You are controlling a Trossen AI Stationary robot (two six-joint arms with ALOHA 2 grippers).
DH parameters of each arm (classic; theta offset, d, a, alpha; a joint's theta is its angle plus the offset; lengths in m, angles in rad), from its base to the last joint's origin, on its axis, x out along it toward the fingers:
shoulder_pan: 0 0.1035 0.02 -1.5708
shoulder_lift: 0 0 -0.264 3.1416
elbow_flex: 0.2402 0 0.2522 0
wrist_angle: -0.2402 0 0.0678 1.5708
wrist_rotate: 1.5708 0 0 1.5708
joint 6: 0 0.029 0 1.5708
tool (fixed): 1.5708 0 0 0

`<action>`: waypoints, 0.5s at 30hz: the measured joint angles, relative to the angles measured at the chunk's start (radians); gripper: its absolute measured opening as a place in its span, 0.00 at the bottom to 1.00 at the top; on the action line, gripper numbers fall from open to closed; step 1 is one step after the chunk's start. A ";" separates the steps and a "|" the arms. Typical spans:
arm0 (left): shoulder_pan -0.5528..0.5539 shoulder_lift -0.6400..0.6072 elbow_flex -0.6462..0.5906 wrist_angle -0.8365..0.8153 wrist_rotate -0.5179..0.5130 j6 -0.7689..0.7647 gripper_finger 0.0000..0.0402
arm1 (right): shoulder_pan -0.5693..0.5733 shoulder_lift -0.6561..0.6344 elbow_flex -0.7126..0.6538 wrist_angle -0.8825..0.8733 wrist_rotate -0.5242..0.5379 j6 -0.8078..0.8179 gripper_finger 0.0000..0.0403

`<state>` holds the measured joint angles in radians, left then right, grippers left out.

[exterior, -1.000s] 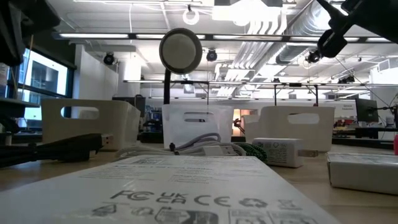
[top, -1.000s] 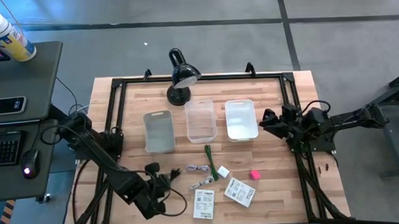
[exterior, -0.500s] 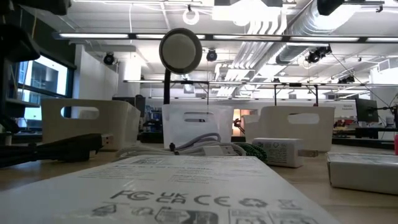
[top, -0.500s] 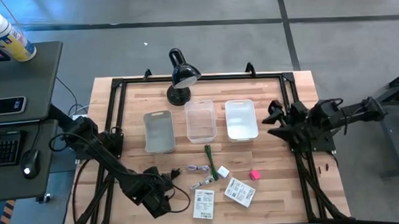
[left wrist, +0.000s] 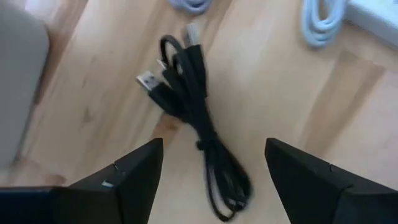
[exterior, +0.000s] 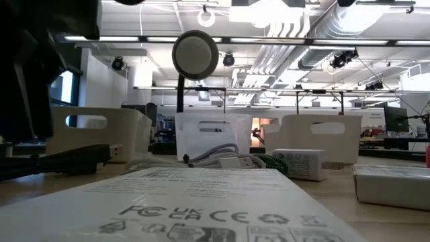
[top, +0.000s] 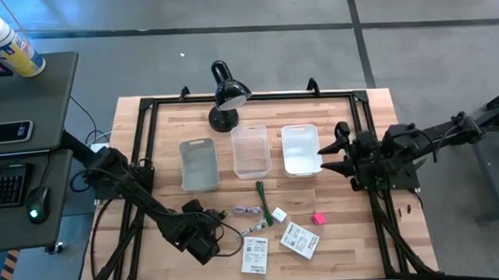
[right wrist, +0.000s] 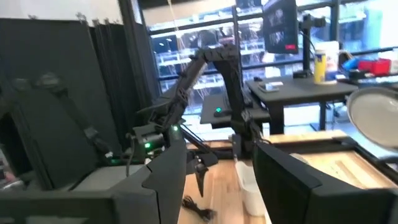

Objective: Pick and place items into bin
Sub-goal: Put the black charger cable into the gray bin

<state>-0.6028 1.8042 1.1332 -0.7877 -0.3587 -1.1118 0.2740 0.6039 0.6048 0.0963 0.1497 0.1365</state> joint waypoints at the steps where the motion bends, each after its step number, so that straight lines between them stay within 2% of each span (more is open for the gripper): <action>1: 0.008 0.011 0.001 0.015 0.000 0.015 0.66 | 0.004 0.004 0.000 -0.004 0.003 0.004 0.43; 15: 0.062 0.078 0.001 0.031 0.005 0.066 0.61 | 0.045 0.021 0.000 -0.006 0.080 0.021 0.41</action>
<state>-0.5409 1.8825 1.1339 -0.7565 -0.3532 -1.0453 0.3186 0.6251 0.6048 0.0906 0.2297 0.1578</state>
